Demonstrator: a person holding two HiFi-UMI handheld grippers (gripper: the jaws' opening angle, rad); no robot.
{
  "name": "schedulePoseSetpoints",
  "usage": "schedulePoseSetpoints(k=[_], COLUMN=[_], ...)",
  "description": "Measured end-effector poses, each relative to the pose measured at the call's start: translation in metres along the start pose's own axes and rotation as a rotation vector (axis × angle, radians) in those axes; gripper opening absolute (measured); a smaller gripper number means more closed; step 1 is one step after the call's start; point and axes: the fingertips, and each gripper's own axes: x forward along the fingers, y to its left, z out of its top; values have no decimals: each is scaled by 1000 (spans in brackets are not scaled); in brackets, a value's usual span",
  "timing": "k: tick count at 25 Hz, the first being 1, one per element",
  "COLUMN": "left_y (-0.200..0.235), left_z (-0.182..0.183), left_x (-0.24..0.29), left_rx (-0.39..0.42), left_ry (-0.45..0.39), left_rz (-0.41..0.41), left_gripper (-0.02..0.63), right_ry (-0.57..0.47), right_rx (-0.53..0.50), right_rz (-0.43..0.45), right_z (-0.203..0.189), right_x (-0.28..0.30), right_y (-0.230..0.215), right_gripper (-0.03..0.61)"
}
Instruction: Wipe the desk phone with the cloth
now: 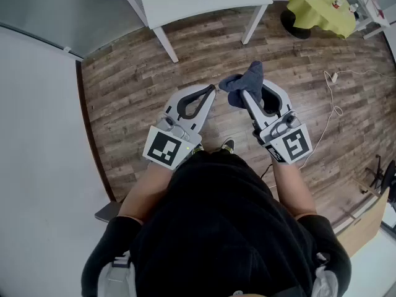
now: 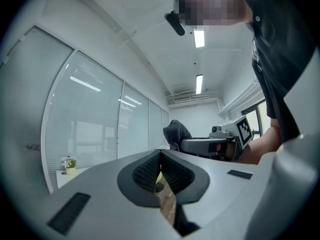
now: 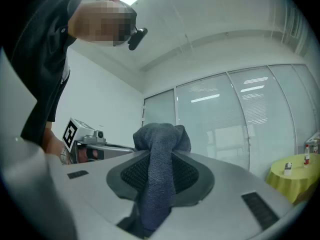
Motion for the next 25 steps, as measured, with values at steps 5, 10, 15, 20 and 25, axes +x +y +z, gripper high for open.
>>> schedulePoseSetpoints(k=[5, 10, 15, 20, 25], left_y=[-7, -13, -20, -30, -44], left_z=[2, 1, 0, 5, 8], left_x=[6, 7, 10, 21, 42], left_rx=[5, 2, -14, 7, 21], left_ry=[-6, -9, -3, -10, 3], left_rz=[1, -1, -1, 8, 20], left_gripper=[11, 11, 11, 11, 11], right_ry=[-2, -7, -33, -27, -44], right_rx=[2, 4, 33, 23, 40], right_rz=[-8, -14, -42, -24, -11], right_z=[0, 1, 6, 10, 15], right_x=[-8, -13, -26, -41, -57], right_y=[-4, -4, -11, -20, -42], right_gripper=[118, 118, 118, 118, 118])
